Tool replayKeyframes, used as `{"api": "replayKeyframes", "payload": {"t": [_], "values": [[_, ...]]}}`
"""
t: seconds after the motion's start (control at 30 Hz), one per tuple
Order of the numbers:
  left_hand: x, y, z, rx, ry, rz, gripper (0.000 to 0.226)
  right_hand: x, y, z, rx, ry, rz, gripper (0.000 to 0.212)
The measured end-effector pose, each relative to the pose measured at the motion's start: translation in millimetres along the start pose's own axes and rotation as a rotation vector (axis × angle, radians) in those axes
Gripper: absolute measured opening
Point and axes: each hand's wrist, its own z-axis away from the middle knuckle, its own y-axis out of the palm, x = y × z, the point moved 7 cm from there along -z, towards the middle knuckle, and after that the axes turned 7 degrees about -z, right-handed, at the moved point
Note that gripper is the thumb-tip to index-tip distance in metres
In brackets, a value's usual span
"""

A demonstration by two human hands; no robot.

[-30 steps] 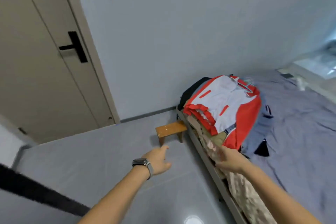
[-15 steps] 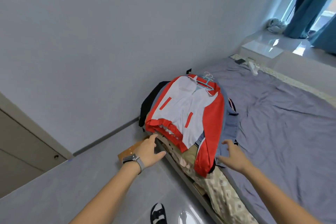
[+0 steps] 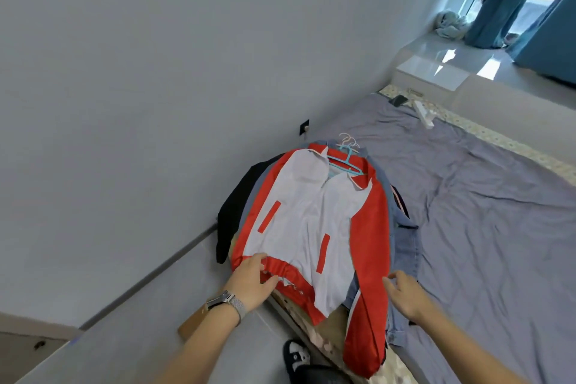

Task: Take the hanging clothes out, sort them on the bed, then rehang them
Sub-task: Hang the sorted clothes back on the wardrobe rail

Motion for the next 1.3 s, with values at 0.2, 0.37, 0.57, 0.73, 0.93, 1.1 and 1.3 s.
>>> {"api": "replayKeyframes", "payload": {"t": [0.2,0.37,0.57,0.73,0.93,1.1,1.3], "values": [[-12.9,-30.0,-102.7,-0.110,-0.075,0.012,0.048,41.7,-0.8,-125.6,-0.002,-0.014,-0.020,0.033],[-33.1,-40.2,-192.1,-0.095,-0.102,-0.019,0.052,69.5,-7.0,-225.0,0.039,-0.001,0.013,0.051],[-63.4,-33.5,-283.7,-0.013,-0.056,-0.028,0.052,73.9,-12.6,-318.4,0.024,0.069,0.002,0.061],[-78.5,-19.4,-338.4,0.054,-0.036,-0.049,0.054,76.9,-32.6,-398.7,-0.051,0.059,0.128,0.032],[-87.4,-3.8,-369.7,0.058,-0.044,-0.024,0.054,72.9,-70.9,-470.1,-0.288,0.056,0.054,0.042],[-80.3,3.1,-389.4,0.047,-0.064,0.019,0.056,60.7,-60.3,-517.6,-0.012,0.262,0.124,0.053],[-82.8,3.4,-406.6,-0.020,-0.061,0.049,0.049,70.2,-25.3,-521.1,0.116,0.077,0.125,0.045]]}}
